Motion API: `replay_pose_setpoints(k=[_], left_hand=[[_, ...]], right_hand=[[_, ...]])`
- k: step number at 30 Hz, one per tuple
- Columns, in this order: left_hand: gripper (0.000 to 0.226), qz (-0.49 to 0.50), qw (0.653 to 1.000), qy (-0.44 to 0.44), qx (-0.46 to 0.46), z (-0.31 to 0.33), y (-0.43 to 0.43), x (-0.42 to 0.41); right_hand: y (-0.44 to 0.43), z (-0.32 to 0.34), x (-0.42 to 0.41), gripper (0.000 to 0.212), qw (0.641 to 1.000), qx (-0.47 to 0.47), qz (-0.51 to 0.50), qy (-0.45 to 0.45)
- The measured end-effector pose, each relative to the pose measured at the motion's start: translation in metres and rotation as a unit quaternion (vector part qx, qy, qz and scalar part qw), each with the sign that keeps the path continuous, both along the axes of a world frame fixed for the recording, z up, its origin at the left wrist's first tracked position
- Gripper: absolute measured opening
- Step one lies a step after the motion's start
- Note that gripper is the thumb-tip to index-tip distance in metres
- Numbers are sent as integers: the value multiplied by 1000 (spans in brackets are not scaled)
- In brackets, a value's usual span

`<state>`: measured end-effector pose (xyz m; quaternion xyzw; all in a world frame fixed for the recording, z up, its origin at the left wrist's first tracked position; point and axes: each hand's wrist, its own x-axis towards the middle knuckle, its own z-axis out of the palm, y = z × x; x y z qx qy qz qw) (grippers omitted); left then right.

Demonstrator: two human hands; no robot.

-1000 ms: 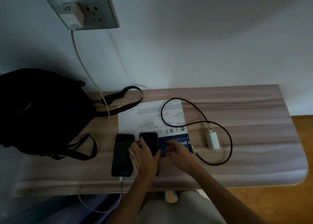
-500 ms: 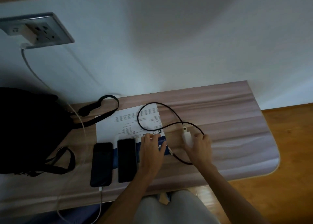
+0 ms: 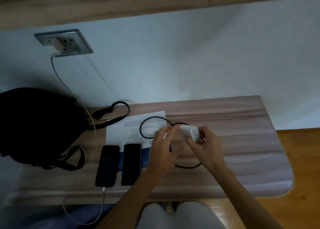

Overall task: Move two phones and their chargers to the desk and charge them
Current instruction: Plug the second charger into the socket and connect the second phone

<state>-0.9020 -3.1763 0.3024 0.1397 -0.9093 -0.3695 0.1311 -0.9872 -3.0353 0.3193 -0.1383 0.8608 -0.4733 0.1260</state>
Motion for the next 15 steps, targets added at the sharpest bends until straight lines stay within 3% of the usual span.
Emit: replay_pose_setpoints(k=[4, 11, 15], left_hand=[[61, 46, 996, 76, 2, 25, -6, -3], [56, 97, 979, 159, 85, 68, -44, -5], [49, 136, 966, 164, 146, 96, -83, 1]], right_hand=[[-22, 39, 1, 21, 995, -52, 41, 68], [-70, 86, 4, 41, 978, -186, 88, 36], [-109, 103, 9, 40, 963, -216, 156, 49]])
